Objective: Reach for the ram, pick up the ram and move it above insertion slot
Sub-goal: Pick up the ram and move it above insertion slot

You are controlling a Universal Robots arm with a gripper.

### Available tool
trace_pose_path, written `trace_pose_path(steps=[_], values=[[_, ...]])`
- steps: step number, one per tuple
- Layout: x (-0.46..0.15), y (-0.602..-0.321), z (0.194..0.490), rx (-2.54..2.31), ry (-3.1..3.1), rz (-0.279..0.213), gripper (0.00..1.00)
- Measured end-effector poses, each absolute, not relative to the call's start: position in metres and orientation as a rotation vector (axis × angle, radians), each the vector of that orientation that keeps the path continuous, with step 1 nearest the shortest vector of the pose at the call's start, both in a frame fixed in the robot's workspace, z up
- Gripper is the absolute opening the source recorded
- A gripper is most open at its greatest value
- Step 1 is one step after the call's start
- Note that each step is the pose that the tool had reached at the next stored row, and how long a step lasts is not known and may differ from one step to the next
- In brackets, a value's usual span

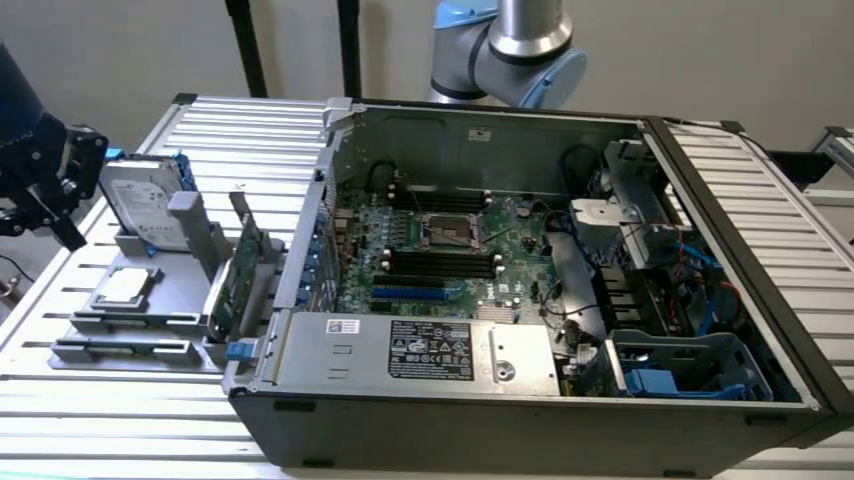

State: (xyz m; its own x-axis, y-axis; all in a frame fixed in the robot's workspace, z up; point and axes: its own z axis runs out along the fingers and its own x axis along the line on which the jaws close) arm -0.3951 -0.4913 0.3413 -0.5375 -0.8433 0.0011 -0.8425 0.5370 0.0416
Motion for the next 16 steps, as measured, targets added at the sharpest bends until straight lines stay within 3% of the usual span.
trace_pose_path(steps=[16], values=[[-0.3950, -0.4913, 0.3362, 1.878, -2.486, -0.051, 0.11]])
